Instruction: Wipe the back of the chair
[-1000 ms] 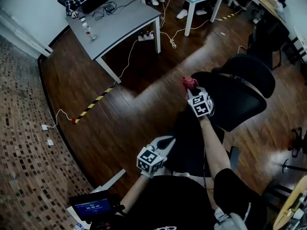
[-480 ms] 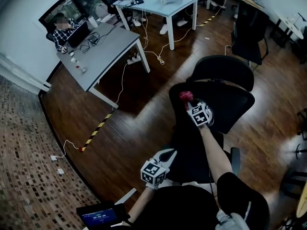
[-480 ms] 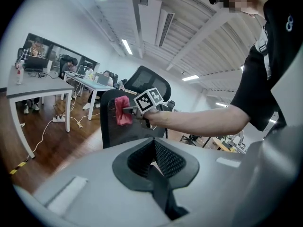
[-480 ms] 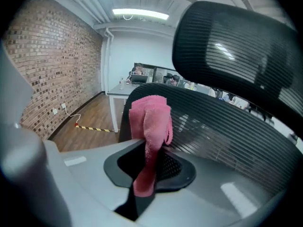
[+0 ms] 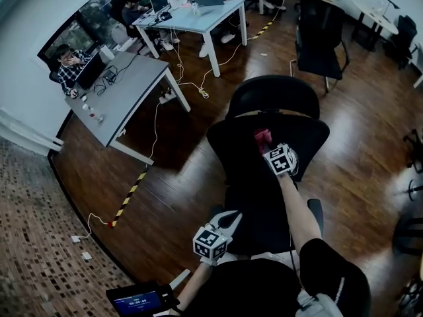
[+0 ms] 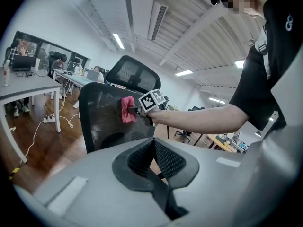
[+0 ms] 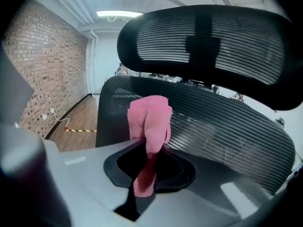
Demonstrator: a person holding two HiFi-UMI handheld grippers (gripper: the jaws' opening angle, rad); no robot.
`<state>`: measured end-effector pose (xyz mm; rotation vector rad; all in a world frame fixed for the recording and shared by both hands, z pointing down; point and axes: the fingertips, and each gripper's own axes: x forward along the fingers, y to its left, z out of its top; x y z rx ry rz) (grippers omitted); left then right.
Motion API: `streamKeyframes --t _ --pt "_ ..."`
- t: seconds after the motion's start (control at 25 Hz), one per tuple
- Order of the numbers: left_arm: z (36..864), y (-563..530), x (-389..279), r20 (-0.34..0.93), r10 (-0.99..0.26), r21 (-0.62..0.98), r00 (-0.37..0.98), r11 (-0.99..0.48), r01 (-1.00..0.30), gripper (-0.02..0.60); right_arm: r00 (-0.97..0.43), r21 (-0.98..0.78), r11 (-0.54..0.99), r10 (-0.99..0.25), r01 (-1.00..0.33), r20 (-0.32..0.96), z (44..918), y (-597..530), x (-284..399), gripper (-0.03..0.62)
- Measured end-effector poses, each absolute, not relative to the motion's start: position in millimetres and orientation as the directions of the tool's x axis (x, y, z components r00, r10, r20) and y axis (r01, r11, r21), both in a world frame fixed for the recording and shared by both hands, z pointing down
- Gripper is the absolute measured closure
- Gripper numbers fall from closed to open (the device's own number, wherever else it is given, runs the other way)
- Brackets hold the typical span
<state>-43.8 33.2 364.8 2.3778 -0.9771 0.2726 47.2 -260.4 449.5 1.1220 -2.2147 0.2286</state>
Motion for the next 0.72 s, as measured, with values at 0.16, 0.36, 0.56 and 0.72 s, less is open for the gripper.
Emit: streamKeyframes --t 0.16,0.36,0.56,0.72 --pt "365 36 -27 0.383 -0.565 0.418 0.731 -0.600 -0.683 0.588 -0.401 0.125 0.582 -0.684 -0.804 0.609 449 -261 83 0.551" --pt "366 36 -5 0.386 -0.540 0.419 0.748 -0.620 -0.663 0.588 -0.361 0.128 0.538 -0.705 -0.833 0.611 449 -260 127 0.551" --pt "362 37 19 0.382 -0.518 0.422 0.765 -0.639 -0.643 0.588 -0.311 0.130 0.484 -0.721 -0.865 0.619 448 -256 176 0.551" --pt "358 39 35 0.380 -0.501 0.419 0.778 -0.656 -0.627 0.588 -0.257 0.137 0.428 -0.736 -0.893 0.626 448 -255 217 0.551"
